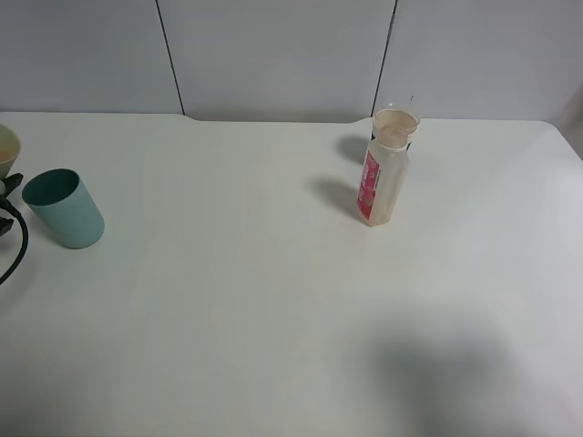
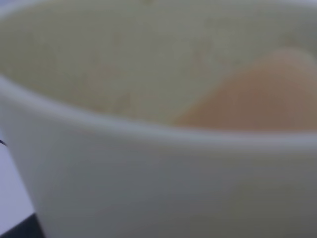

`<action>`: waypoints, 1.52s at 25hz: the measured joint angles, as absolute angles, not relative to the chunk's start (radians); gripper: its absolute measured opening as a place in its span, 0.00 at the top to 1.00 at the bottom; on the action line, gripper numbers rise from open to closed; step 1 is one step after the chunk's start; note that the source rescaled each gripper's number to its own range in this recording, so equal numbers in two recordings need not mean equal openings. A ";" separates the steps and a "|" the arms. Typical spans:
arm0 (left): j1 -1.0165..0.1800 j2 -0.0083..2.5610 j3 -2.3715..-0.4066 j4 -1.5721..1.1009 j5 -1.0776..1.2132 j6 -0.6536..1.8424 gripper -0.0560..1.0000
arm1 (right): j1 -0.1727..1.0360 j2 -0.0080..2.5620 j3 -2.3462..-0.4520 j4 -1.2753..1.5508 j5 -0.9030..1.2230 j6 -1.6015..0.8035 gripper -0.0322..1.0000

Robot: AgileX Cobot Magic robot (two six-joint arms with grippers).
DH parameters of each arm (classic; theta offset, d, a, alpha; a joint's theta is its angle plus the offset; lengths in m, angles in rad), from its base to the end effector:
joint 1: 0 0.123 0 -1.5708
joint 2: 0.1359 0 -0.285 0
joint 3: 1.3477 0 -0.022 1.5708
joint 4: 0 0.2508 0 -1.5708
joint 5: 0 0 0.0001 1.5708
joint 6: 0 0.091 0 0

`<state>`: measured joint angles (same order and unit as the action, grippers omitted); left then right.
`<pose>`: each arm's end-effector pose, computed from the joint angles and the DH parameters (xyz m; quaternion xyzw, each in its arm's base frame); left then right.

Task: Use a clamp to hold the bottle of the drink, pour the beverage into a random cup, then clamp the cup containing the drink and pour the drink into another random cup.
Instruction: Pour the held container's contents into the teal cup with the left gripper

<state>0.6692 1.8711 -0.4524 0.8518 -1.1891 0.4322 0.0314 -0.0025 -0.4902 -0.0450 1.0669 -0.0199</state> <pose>0.2459 0.1135 0.1230 0.2835 0.7267 0.1512 0.6072 -0.0043 -0.0037 0.2741 -0.0211 0.8563 -0.0195 0.5158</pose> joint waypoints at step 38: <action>0.603 1.824 -0.452 0.824 -1.190 0.523 0.93 | 0.031 -0.002 -0.490 -0.045 1.067 -0.020 0.09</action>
<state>0.6034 1.8243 -0.4524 0.8245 -1.1899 0.5231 0.0314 -0.0025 -0.4902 -0.0450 1.0669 -0.0199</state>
